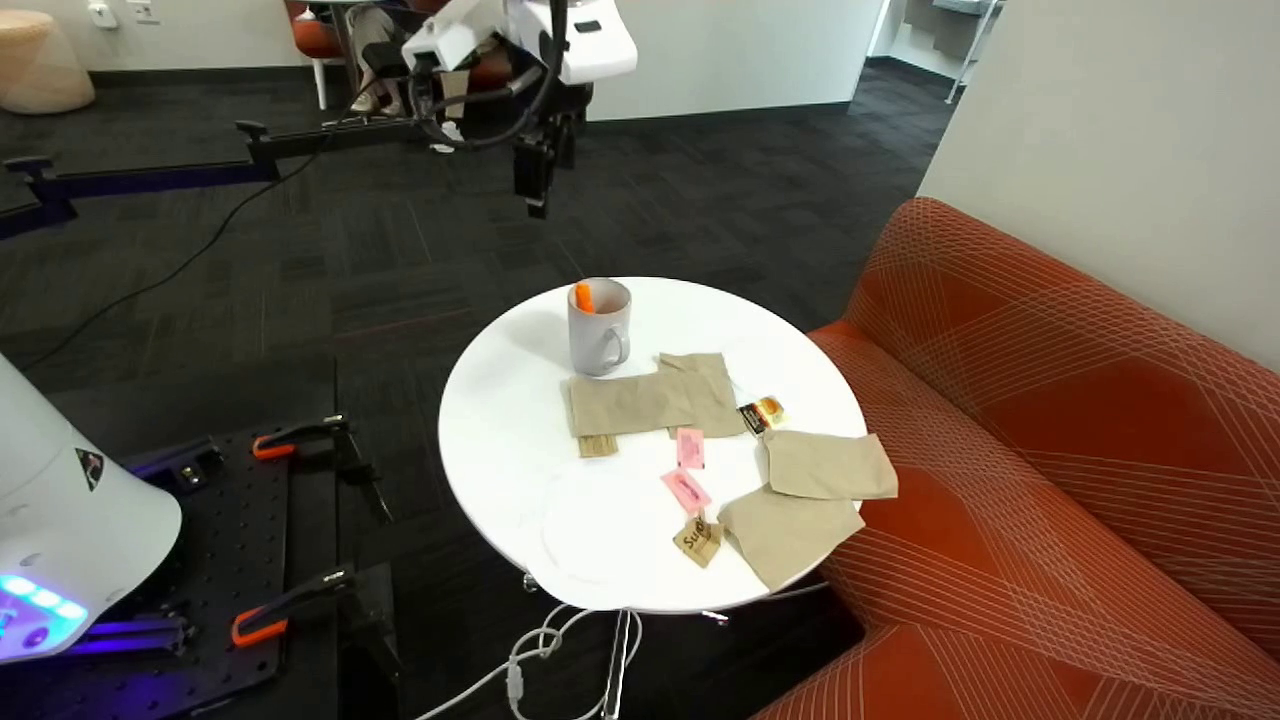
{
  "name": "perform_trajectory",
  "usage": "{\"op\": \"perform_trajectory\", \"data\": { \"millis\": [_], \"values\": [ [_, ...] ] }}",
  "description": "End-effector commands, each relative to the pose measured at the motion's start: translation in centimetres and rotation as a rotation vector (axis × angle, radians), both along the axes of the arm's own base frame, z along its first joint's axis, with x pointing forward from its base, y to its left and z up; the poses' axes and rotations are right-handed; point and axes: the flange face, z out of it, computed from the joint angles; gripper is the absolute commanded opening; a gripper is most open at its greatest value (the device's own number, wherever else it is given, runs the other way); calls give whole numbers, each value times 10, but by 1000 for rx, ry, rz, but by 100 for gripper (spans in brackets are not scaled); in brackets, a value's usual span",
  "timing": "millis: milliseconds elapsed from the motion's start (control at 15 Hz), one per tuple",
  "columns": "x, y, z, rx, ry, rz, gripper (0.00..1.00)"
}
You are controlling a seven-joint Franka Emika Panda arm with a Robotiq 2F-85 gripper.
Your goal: Remove the orange marker from the white mug
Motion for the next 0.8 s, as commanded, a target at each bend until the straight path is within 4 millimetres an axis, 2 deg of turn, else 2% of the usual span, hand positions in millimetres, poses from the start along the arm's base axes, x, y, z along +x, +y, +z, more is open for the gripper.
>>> {"op": "perform_trajectory", "data": {
  "millis": [0,333,667,733],
  "values": [
    [30,14,-25,4,75,-106,100],
    [48,22,-58,-6,138,-159,100],
    [62,17,-80,-9,154,-184,100],
    [64,15,-84,-9,156,-188,97]
  ]
}}
